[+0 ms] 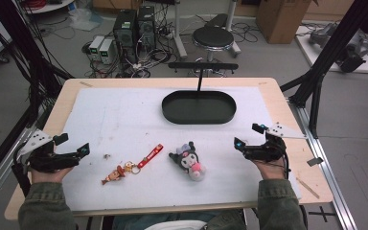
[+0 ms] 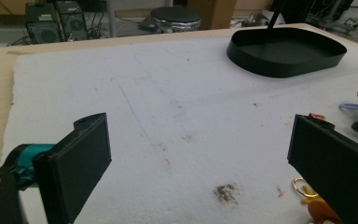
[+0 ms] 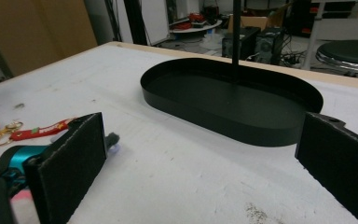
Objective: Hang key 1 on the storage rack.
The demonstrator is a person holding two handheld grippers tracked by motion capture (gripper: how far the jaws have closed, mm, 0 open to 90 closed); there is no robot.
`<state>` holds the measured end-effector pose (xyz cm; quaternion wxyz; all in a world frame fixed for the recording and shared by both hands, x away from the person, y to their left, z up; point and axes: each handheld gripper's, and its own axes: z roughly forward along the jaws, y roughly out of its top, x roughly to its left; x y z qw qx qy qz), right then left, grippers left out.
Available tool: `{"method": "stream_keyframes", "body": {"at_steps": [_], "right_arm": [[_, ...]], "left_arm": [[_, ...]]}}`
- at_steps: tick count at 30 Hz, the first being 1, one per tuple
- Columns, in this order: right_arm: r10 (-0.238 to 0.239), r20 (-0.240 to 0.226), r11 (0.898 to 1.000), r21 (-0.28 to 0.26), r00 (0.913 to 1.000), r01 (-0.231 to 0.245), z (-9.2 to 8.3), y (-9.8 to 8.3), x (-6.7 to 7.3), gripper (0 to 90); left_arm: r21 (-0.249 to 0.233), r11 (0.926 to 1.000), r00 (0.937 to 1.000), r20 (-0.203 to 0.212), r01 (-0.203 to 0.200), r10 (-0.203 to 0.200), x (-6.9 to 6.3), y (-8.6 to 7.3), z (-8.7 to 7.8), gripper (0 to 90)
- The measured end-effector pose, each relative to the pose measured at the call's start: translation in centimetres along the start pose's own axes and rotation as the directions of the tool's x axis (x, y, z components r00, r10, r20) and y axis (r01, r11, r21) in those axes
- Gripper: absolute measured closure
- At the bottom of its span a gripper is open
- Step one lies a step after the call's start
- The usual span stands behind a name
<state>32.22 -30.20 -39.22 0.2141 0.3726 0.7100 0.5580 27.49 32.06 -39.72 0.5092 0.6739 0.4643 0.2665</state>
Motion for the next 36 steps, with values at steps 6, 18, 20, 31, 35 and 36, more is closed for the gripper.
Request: {"method": "stream_keyframes", "body": {"at_steps": [6, 18, 20, 31, 35, 36], "right_arm": [[-0.013, 0.009, 1.0, 0.027, 0.9999, 0.013, 0.5, -0.1, 0.1, 1.0], [-0.007, 0.041, 0.999, 0.037, 0.9991, 0.005, 0.5, -0.2, 0.3, 1.0], [-0.002, 0.037, 1.0, 0.029, 0.9993, 0.001, 0.6, -0.2, 0.4, 1.0], [-0.001, 0.038, 0.999, 0.036, 0.9993, 0.0, 0.8, -0.3, 0.5, 1.0], [-0.005, 0.049, 0.999, 0.037, 0.9988, 0.003, 0.8, -0.3, 0.4, 1.0], [0.002, 0.051, 0.999, 0.033, 0.9987, -0.004, 0.7, -0.3, 0.4, 1.0]], "left_arm": [[0.003, 1.0, 1.0, -0.003, 0.009, -0.009, 0.1, 0.0, -0.1, 6.3], [0.013, 0.9999, 0.9999, 0.011, 0.002, -0.002, -0.3, 0.5, 0.2, 6.7], [0.016, 0.9999, 0.9999, 0.01, -0.002, 0.002, -0.5, 0.7, 0.3, 6.7], [0.047, 0.9989, 1.0, 0.005, -0.003, 0.003, -0.9, 1.5, 1.3, 6.7], [0.054, 0.9971, 0.9986, 0.006, -0.054, 0.053, -1.7, 2.2, 1.7, 6.8], [0.059, 0.9958, 0.9974, 0.024, -0.07, 0.068, -2.1, 2.7, 1.7, 7.2]]}}
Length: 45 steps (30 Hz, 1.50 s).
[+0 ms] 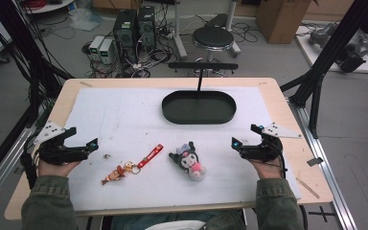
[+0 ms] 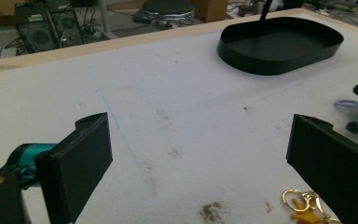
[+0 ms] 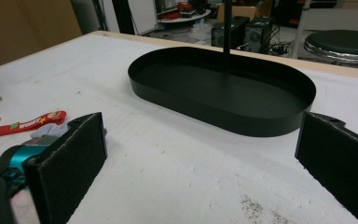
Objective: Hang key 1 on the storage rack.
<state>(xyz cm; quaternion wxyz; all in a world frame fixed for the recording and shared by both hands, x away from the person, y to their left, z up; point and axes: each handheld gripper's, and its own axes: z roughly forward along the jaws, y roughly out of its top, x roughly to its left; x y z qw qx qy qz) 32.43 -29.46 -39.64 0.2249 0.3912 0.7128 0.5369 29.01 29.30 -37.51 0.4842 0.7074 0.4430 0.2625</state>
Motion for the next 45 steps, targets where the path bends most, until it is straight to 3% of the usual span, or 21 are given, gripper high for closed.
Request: {"method": "stream_keyframes", "body": {"at_steps": [8, 11, 17, 21, 24, 31, 32, 37, 38, 45], "right_arm": [[0.008, -0.008, 1.0, -0.001, 0.9999, -0.008, 0.0, 0.0, -0.2, 1.0], [0.021, -0.005, 1.0, 0.001, 0.9998, -0.021, -0.1, 0.0, -0.3, 1.0], [0.004, -0.005, 1.0, -0.002, 1.0, -0.004, -0.1, -0.1, -0.3, 1.0], [0.01, -0.006, 1.0, 0.006, 0.9999, -0.009, 0.0, -0.1, -0.4, 0.9], [0.016, -0.012, 1.0, 0.012, 0.9998, -0.016, 0.1, -0.2, -0.4, 1.0], [0.011, -0.015, 1.0, 0.003, 0.9998, -0.011, 0.0, -0.2, -0.5, 1.0], [0.011, -0.015, 1.0, 0.001, 0.9998, -0.011, 0.0, -0.2, -0.5, 1.0], [0.008, -0.013, 1.0, 0.0, 0.9999, -0.008, 0.0, -0.3, -0.5, 1.0], [0.011, -0.012, 1.0, -0.001, 0.9999, -0.011, -0.1, -0.3, -0.5, 0.9], [0.005, -0.012, 1.0, -0.002, 0.9999, -0.005, 0.0, -0.3, -0.5, 1.0]], "left_arm": [[0.037, 0.9987, 0.9983, 0.048, -0.034, 0.032, -1.2, 2.0, 1.2, 7.2], [0.041, 0.9983, 0.997, 0.068, -0.04, 0.037, -1.6, 2.2, 1.7, 7.2], [0.081, 0.9943, 0.9929, 0.102, -0.069, 0.061, -2.9, 2.7, 3.5, 7.2], [0.095, 0.9907, 0.9876, 0.132, -0.097, 0.084, -4.0, 3.3, 4.5, 7.2], [0.115, 0.984, 0.9811, 0.154, -0.136, 0.117, -4.7, 3.9, 5.5, 7.2], [0.137, 0.9791, 0.976, 0.178, -0.151, 0.126, -5.3, 4.2, 6.7, 7.3], [0.159, 0.9737, 0.9737, 0.185, -0.163, 0.133, -5.5, 4.1, 7.2, 7.6], [0.19, 0.9642, 0.9694, 0.197, -0.185, 0.147, -6.1, 3.8, 8.2, 8.0], [0.203, 0.9593, 0.9667, 0.204, -0.196, 0.154, -6.4, 3.7, 8.7, 8.0], [0.237, 0.9472, 0.9621, 0.217, -0.216, 0.165, -7.1, 3.6, 10.0, 8.1]]}}
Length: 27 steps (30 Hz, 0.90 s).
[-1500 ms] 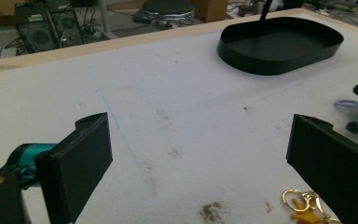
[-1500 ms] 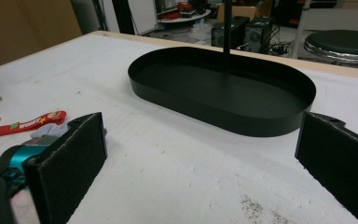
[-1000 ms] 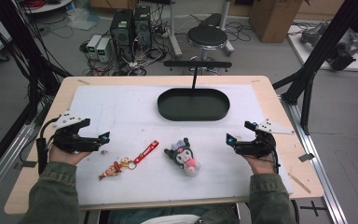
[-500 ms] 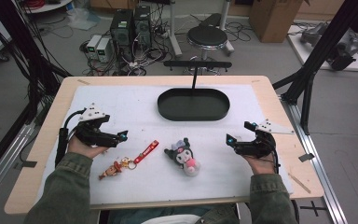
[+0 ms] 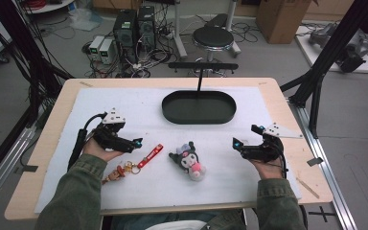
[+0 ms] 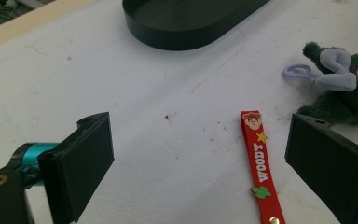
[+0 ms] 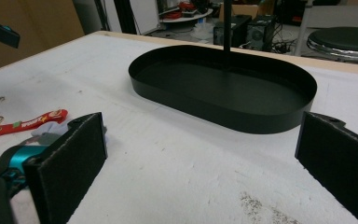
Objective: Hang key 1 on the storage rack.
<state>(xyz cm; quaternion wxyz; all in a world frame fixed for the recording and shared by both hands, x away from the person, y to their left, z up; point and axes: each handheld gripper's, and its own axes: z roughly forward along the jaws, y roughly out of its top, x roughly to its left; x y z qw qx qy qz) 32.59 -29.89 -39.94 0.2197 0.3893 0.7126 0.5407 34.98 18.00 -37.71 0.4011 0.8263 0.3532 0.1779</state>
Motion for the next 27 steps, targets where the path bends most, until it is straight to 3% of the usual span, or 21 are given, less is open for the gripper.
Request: {"method": "stream_keyframes", "body": {"at_steps": [6, 9, 15, 20, 23, 24, 25, 26, 27], "right_arm": [[0.002, 0.004, 1.0, 0.002, 1.0, -0.002, 0.0, 0.0, 0.0, 1.0], [-0.002, 0.009, 1.0, 0.003, 1.0, 0.002, 0.0, 0.0, 0.0, 1.0], [0.001, 0.006, 1.0, 0.007, 1.0, -0.001, 0.0, 0.0, 0.1, 1.0], [-0.003, 0.008, 1.0, 0.003, 1.0, 0.003, -0.1, 0.0, 0.1, 1.0], [-0.004, 0.01, 1.0, 0.001, 0.9999, 0.004, -0.2, 0.0, 0.0, 1.0], [-0.004, 0.01, 1.0, 0.001, 0.9999, 0.004, -0.2, 0.0, 0.0, 1.0], [-0.012, 0.008, 1.0, 0.002, 0.9999, 0.012, -0.1, 0.0, -0.1, 1.0], [-0.012, 0.008, 1.0, 0.002, 0.9999, 0.012, -0.1, 0.0, -0.1, 1.0], [-0.006, 0.004, 1.0, 0.011, 1.0, 0.006, 0.0, 0.0, 0.0, 1.0]], "left_arm": [[0.043, 0.999, 0.9999, 0.009, -0.012, 0.012, -0.3, 0.0, 1.1, 8.7], [0.1, 0.9949, 0.9999, 0.0, -0.012, 0.012, -0.7, 0.4, 1.9, 8.7], [0.12, 0.9922, 0.9987, 0.042, -0.034, 0.029, -1.6, 1.7, 3.2, 9.0], [0.148, 0.9886, 0.9972, 0.072, -0.031, 0.021, -1.6, 1.9, 4.2, 11.6], [0.211, 0.9772, 0.9967, 0.081, -0.026, 0.009, -1.4, 1.6, 5.2, 11.8], [0.211, 0.9772, 0.9967, 0.081, -0.026, 0.009, -1.4, 1.6, 5.2, 11.8], [0.239, 0.9707, 0.9962, 0.087, -0.027, 0.006, -1.5, 1.5, 5.7, 11.8], [0.239, 0.9707, 0.9962, 0.087, -0.027, 0.006, -1.5, 1.5, 5.7, 11.8], [0.262, 0.9646, 0.9958, 0.091, -0.027, 0.003, -1.8, 1.4, 6.1, 11.8]]}}
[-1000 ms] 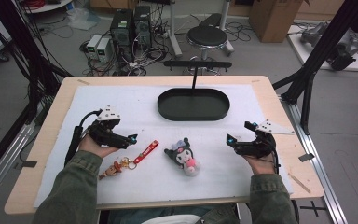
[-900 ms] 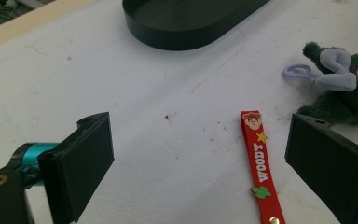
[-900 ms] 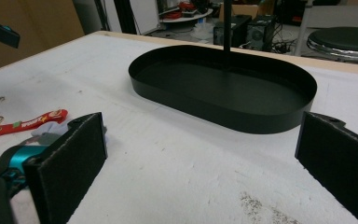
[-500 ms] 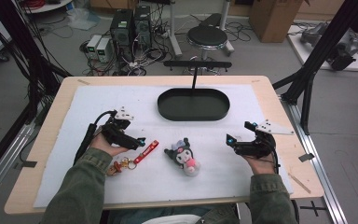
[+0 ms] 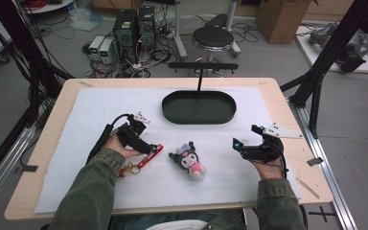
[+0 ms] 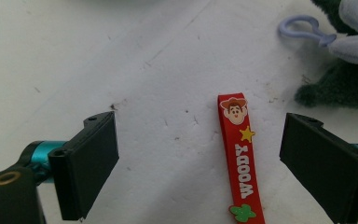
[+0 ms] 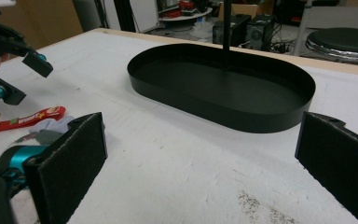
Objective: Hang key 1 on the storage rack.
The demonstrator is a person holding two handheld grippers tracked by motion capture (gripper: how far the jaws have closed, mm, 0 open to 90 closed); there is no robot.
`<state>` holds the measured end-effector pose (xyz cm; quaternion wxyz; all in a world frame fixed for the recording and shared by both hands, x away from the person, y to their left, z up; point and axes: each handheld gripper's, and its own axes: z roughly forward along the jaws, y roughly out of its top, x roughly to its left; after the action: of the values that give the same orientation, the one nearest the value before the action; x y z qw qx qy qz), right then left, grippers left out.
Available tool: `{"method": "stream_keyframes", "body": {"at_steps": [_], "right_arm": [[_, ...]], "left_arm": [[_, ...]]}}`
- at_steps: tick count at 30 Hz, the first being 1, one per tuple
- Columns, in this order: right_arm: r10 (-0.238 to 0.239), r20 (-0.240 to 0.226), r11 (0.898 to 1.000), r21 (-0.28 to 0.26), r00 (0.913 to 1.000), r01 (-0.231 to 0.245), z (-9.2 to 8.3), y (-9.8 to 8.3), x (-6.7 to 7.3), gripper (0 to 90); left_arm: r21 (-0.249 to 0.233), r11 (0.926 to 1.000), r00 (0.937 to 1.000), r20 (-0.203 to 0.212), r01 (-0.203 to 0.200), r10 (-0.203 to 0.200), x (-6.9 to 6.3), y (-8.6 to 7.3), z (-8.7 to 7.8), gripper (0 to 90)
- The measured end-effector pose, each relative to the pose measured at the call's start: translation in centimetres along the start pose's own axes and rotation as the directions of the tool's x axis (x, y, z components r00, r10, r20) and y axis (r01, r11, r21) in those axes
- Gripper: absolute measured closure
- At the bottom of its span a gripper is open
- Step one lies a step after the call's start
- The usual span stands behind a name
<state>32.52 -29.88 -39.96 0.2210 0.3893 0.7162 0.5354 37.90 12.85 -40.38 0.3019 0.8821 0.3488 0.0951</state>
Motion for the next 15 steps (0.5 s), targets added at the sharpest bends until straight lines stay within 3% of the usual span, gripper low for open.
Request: {"method": "stream_keyframes", "body": {"at_steps": [12, 15], "right_arm": [[-0.01, -0.002, 1.0, 0.011, 1.0, 0.01, 0.1, 0.0, 0.0, 1.0], [-0.007, 0.001, 1.0, 0.012, 1.0, 0.007, 0.1, 0.0, -0.1, 1.0]], "left_arm": [[0.086, 0.9949, 0.9986, 0.008, -0.053, 0.053, -1.2, 0.1, 1.8, 19.5], [0.088, 0.9946, 0.9985, 0.009, -0.055, 0.054, -1.4, 0.2, 1.9, 22.8]]}}
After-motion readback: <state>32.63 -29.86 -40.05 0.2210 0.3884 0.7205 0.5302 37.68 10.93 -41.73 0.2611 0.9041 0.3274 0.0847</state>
